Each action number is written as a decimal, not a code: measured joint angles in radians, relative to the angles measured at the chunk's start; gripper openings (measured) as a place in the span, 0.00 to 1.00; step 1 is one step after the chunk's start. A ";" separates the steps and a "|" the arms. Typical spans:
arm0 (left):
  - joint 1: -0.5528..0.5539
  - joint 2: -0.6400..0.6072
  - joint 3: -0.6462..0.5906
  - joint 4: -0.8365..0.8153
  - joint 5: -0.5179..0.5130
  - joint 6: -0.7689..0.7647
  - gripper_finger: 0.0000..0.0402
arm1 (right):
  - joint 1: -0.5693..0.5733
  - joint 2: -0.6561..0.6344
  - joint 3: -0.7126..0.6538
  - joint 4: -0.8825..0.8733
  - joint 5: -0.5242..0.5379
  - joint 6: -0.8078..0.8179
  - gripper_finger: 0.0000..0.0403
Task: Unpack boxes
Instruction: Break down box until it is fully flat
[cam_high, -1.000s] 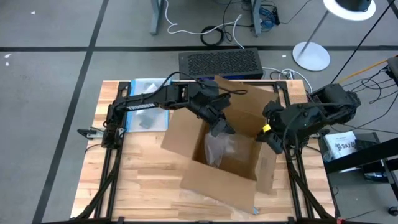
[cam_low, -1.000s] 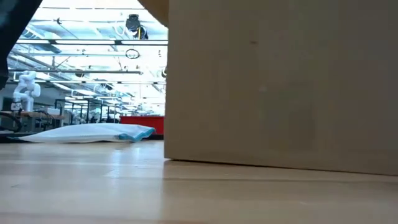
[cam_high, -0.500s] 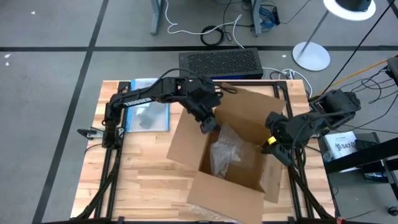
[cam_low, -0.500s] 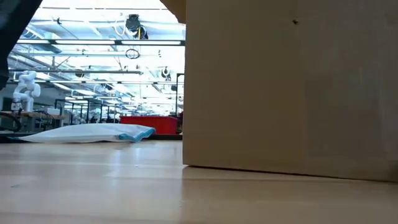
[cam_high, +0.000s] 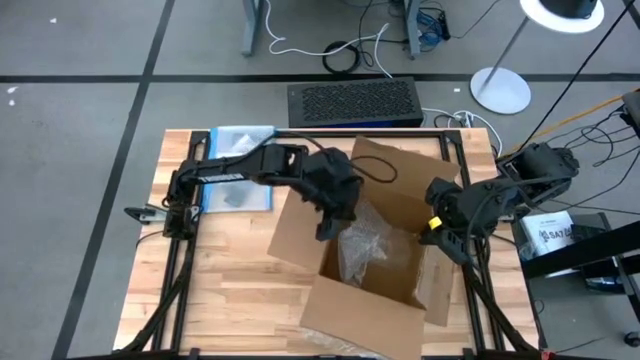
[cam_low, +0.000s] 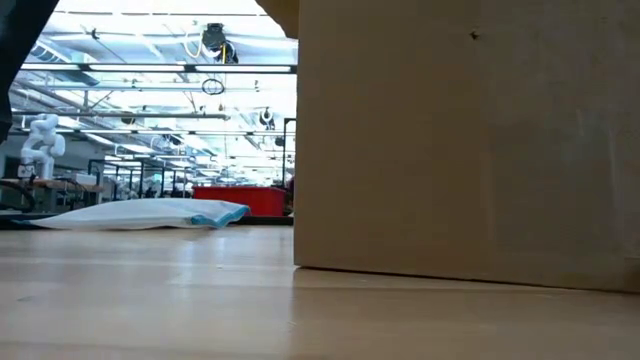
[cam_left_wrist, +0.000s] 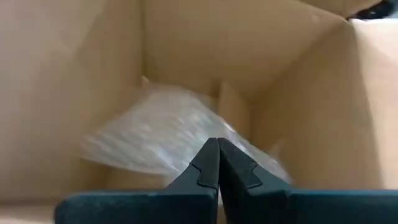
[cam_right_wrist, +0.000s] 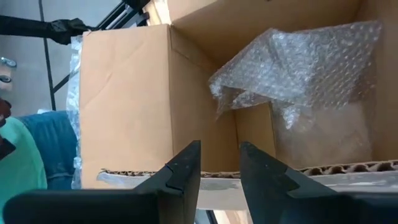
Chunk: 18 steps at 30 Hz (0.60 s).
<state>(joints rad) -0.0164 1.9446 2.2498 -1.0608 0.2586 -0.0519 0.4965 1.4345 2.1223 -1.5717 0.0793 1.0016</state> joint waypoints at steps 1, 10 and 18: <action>-0.001 0.000 0.000 0.013 -0.014 0.018 0.01 | 0.000 0.000 0.000 0.000 0.001 -0.001 0.25; -0.001 0.052 0.001 -0.058 -0.034 0.114 0.01 | 0.000 0.000 0.000 0.001 0.023 -0.003 0.25; 0.024 0.081 0.002 -0.322 -0.226 0.112 0.01 | 0.002 -0.002 0.003 0.016 0.029 0.013 0.25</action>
<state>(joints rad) 0.0073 2.0255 2.2515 -1.3825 0.0325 0.0603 0.4988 1.4322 2.1249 -1.5558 0.1088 1.0147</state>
